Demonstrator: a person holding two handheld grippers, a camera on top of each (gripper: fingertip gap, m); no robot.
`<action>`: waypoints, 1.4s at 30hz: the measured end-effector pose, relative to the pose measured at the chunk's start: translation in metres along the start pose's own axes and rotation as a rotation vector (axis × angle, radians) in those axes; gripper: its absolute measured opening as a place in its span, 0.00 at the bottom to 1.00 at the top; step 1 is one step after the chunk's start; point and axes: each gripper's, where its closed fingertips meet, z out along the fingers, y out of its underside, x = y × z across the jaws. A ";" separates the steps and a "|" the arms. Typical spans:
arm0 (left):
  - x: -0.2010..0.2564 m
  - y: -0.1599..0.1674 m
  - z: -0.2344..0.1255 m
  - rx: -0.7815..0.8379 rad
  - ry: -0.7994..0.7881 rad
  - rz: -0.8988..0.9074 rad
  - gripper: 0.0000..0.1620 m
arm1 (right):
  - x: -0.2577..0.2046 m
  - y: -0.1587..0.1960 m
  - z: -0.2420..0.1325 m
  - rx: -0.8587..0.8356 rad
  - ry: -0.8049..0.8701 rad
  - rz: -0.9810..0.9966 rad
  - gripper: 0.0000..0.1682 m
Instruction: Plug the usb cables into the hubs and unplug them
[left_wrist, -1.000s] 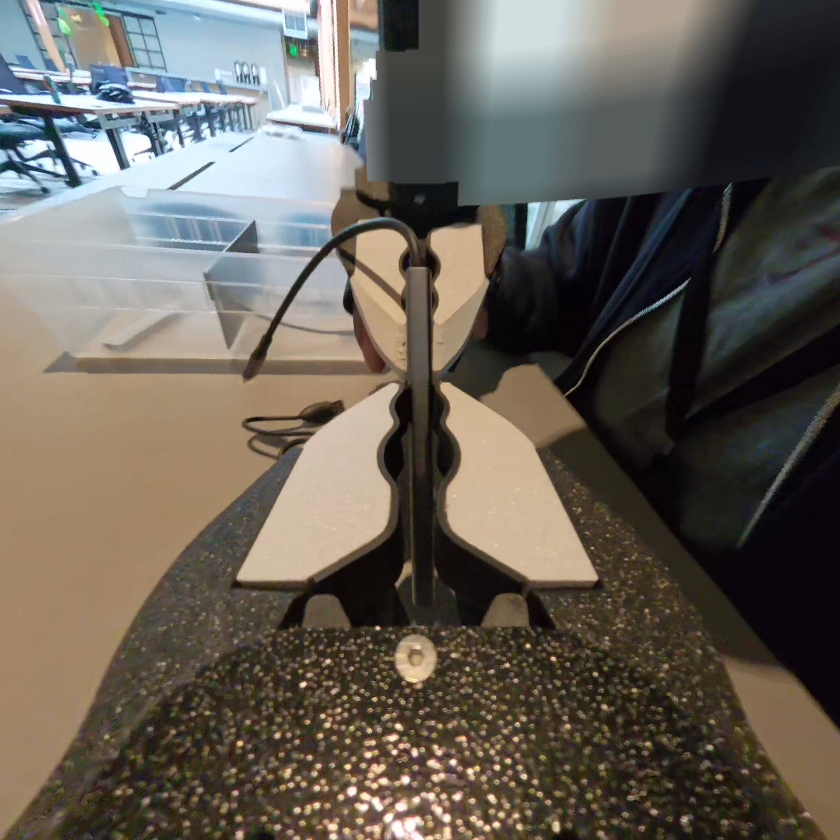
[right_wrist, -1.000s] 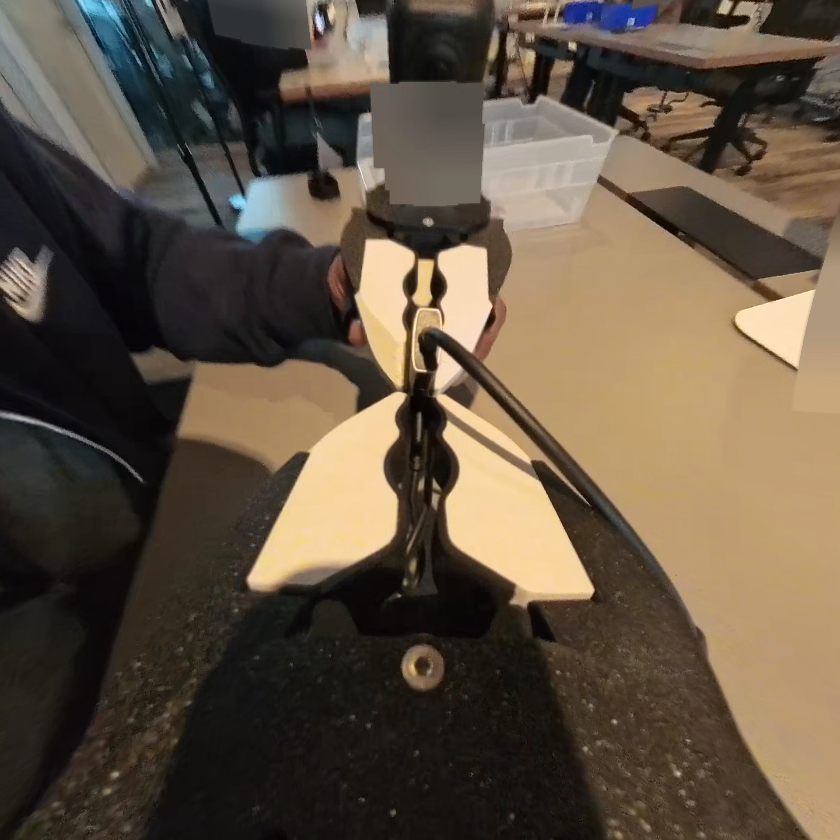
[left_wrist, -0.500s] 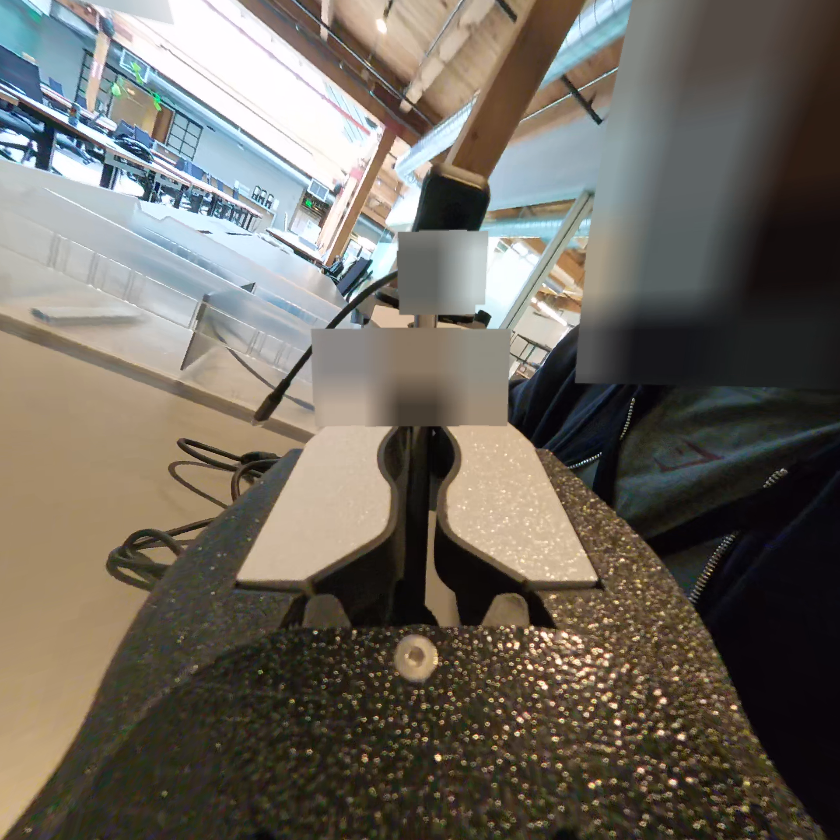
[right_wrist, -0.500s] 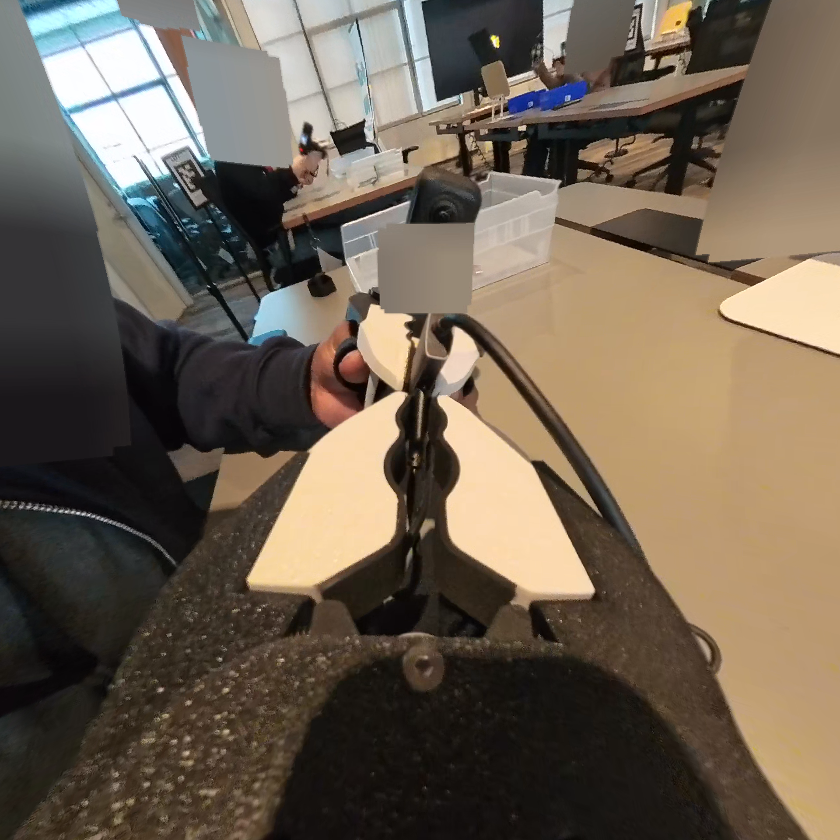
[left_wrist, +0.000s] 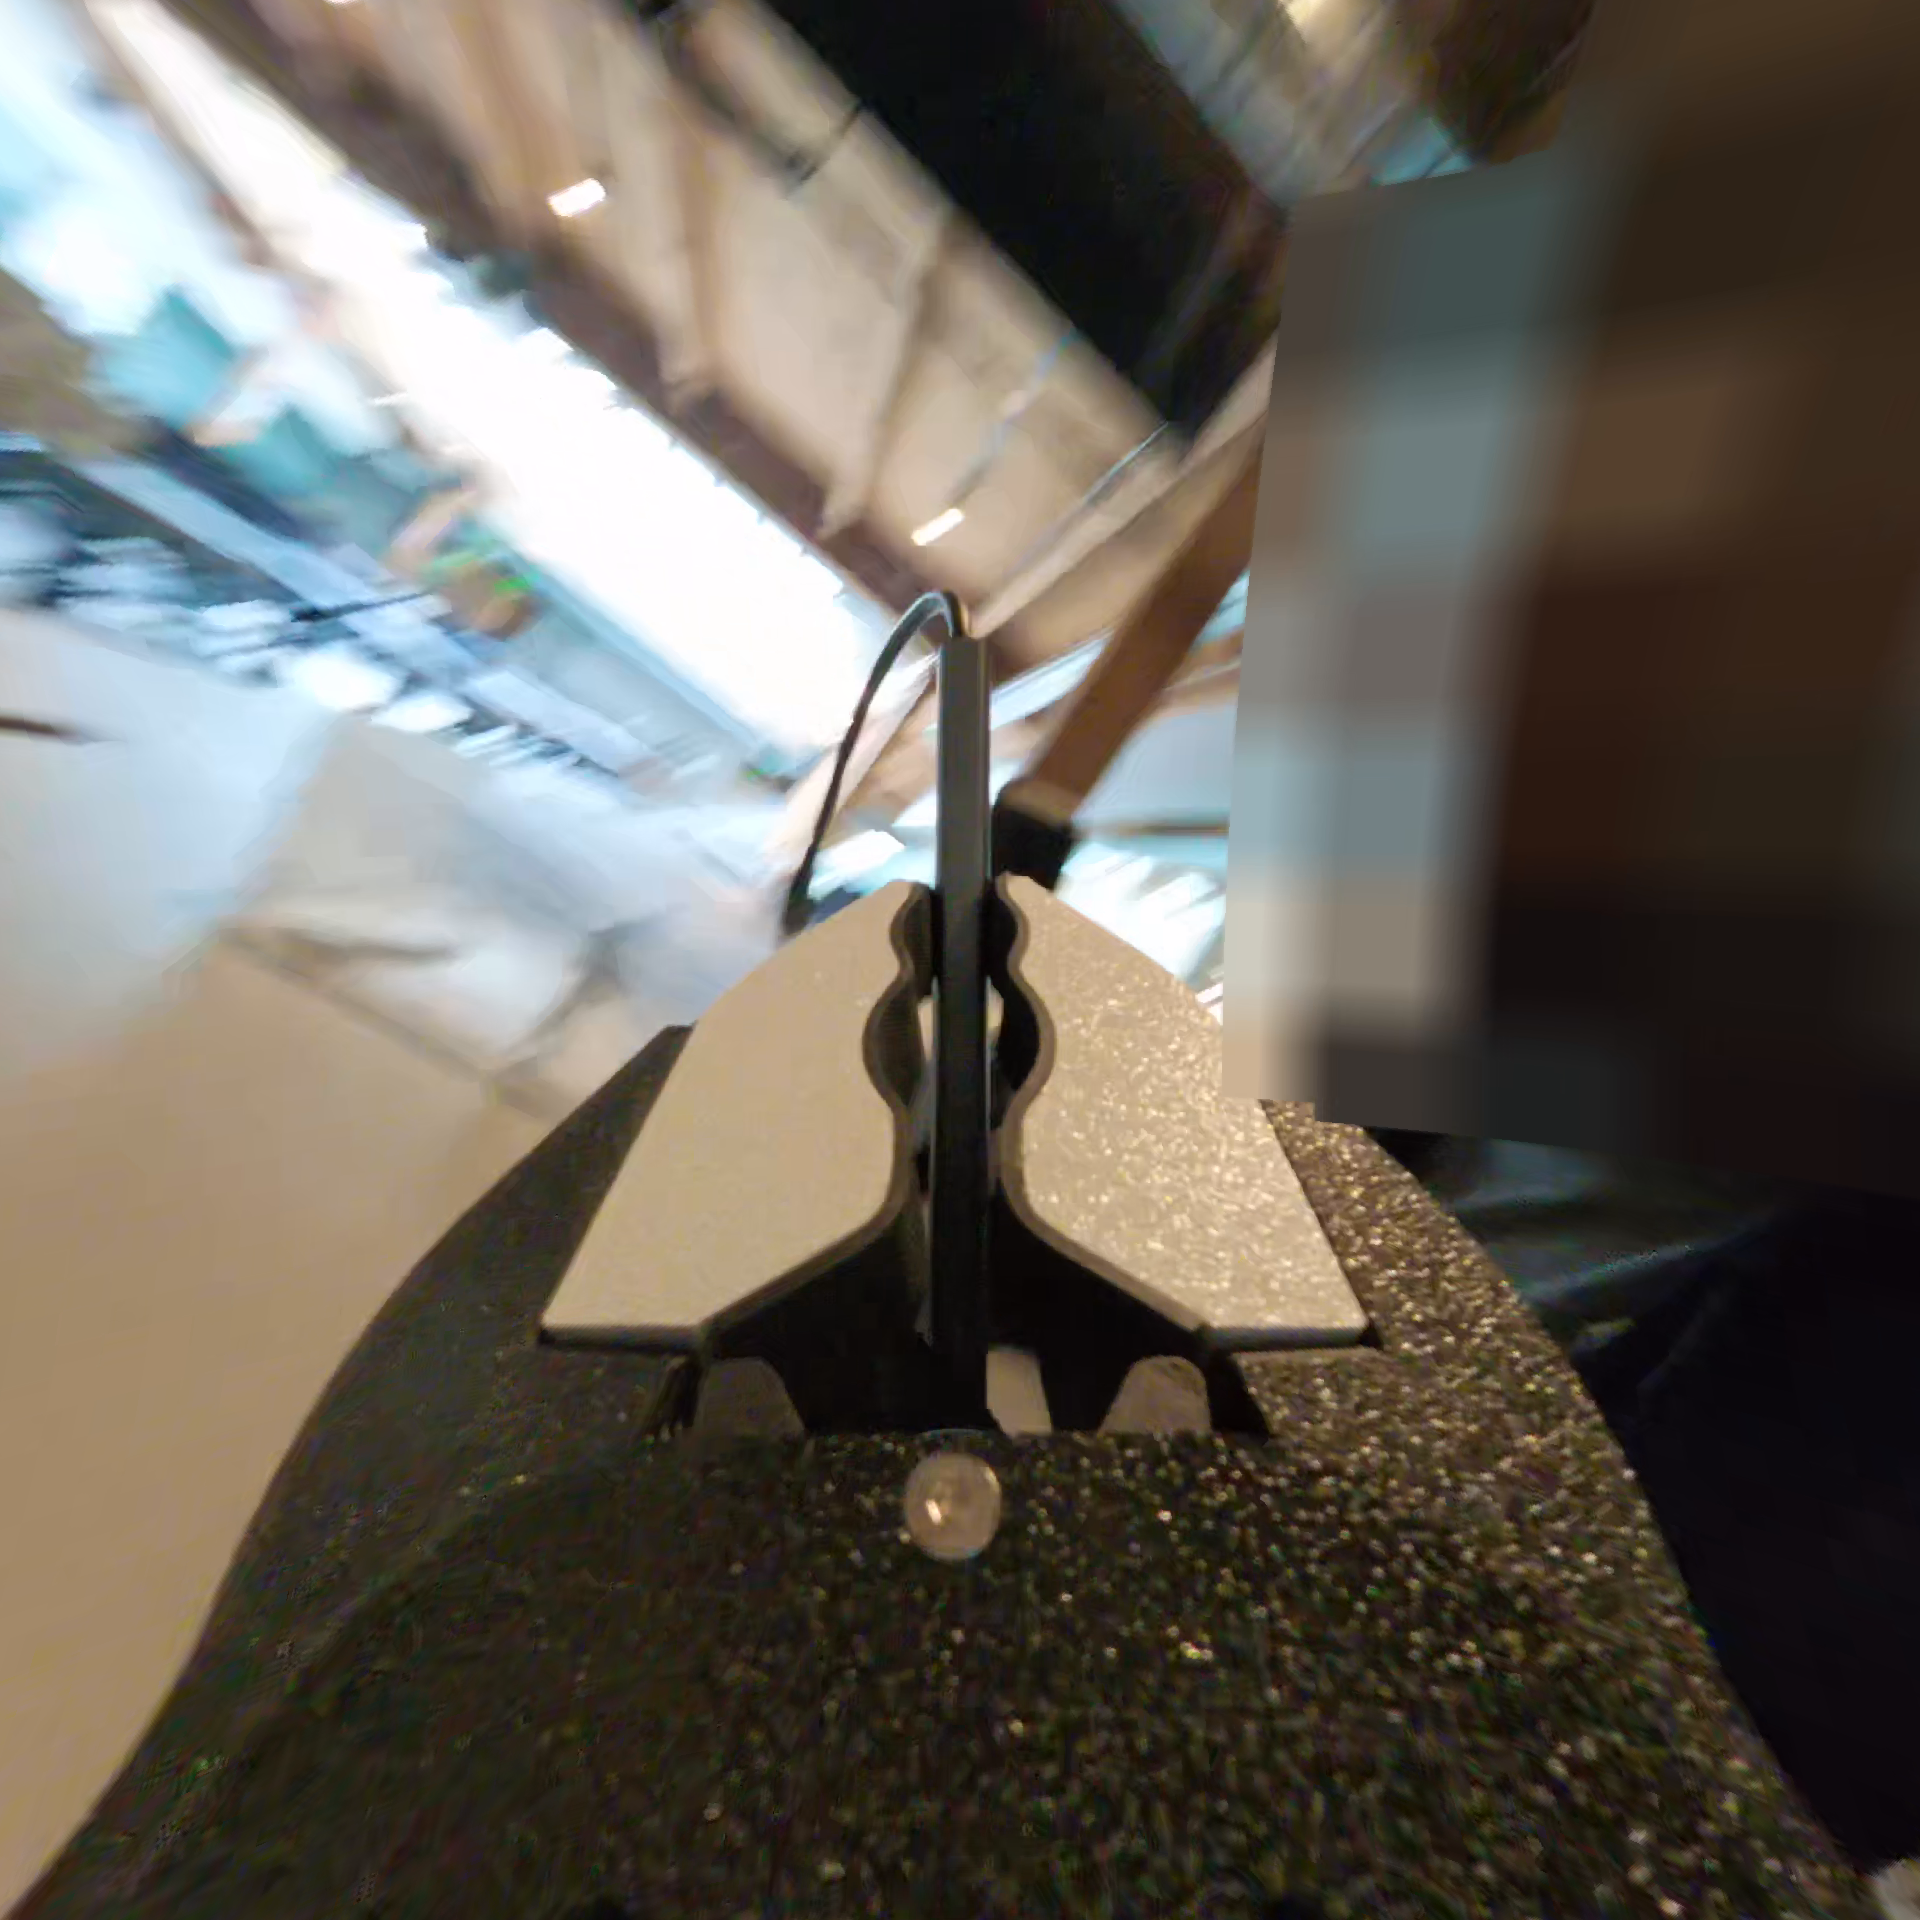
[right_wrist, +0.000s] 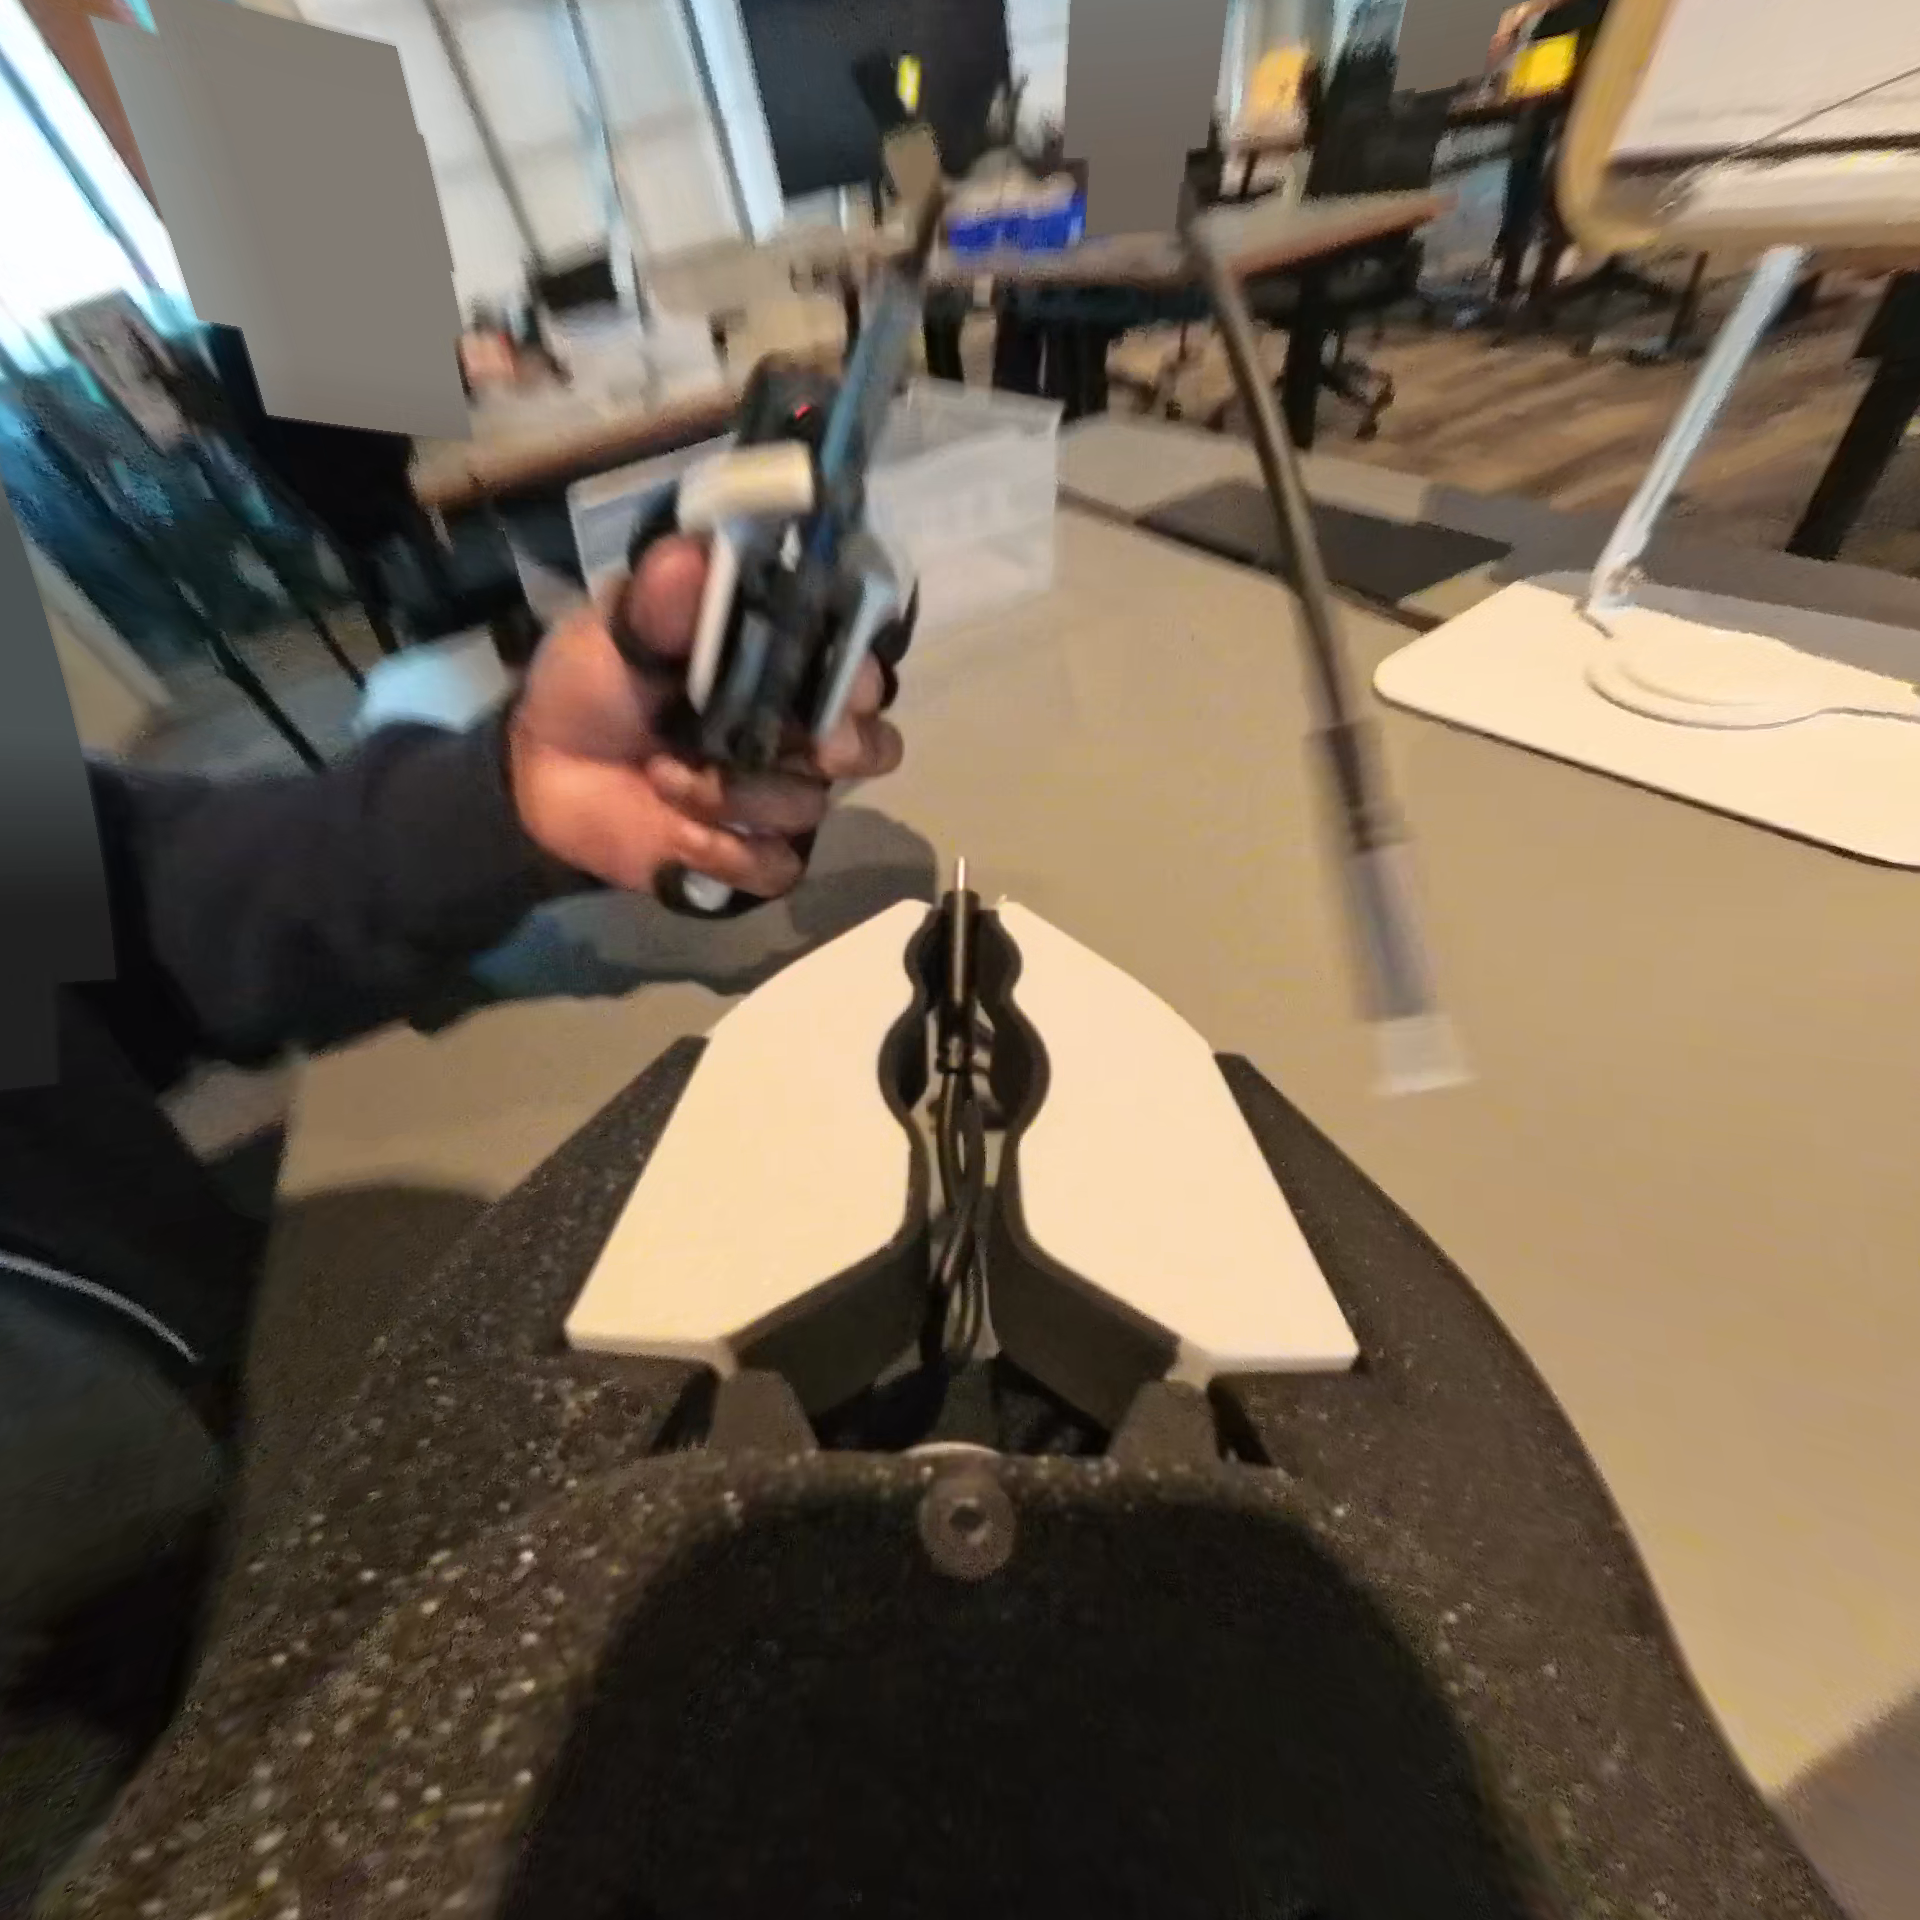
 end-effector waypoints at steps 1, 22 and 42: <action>-0.011 0.000 -0.010 -0.094 -0.123 0.114 0.06 | 0.004 -0.006 -0.004 0.037 -0.005 0.040 0.03; -0.045 0.019 -0.020 -0.221 -0.265 0.209 0.06 | 0.017 -0.154 -0.196 0.528 0.209 -0.262 0.03; -0.042 0.023 -0.016 -0.243 -0.266 0.208 0.06 | 0.017 -0.332 -0.295 0.589 0.522 -0.651 0.04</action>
